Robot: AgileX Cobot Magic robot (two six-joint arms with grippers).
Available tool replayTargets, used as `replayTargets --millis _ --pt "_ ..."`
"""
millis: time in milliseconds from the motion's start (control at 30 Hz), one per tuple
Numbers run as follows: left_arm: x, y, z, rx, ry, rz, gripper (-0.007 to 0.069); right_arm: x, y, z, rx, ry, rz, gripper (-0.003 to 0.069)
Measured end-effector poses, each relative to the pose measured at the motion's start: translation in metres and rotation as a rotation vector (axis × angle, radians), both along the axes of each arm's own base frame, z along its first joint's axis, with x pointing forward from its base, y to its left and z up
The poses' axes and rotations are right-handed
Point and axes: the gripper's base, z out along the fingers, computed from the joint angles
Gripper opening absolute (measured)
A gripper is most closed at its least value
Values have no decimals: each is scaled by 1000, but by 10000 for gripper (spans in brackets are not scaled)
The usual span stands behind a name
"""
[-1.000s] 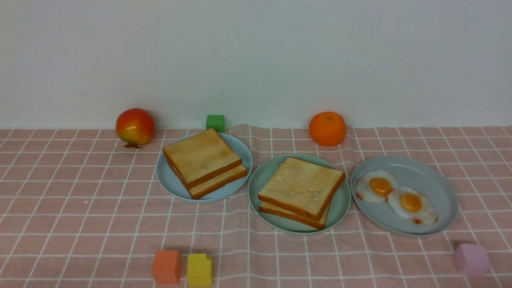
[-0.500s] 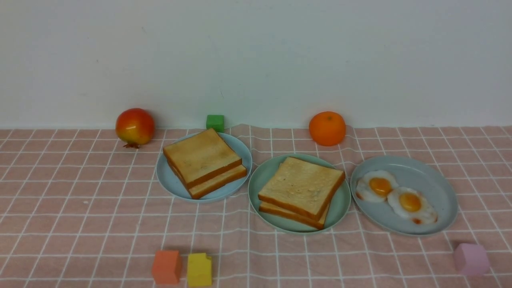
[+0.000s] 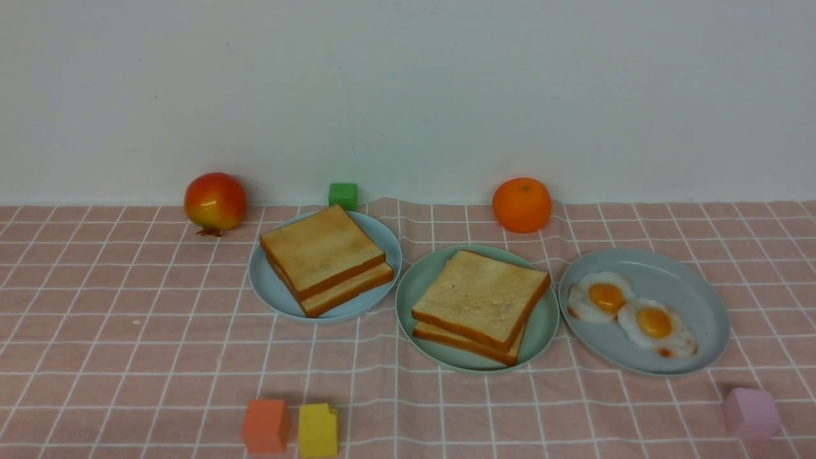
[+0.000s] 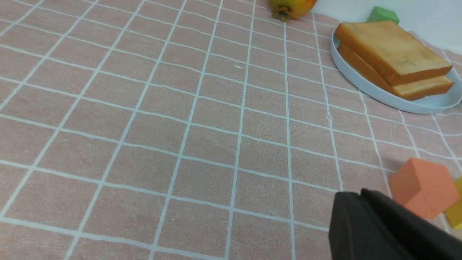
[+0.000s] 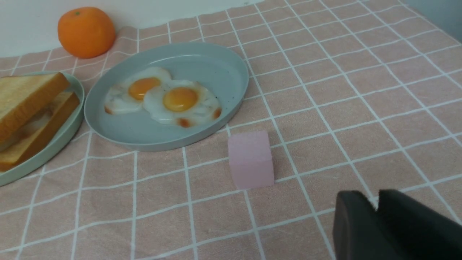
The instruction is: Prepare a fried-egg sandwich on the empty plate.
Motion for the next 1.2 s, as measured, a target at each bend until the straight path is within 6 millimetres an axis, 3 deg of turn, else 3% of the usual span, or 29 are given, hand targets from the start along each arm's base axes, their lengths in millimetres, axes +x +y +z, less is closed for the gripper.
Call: replayTargets --millis 1200 --pt "0 0 0 0 0 0 101 0 0 0 0 -1 0 185"
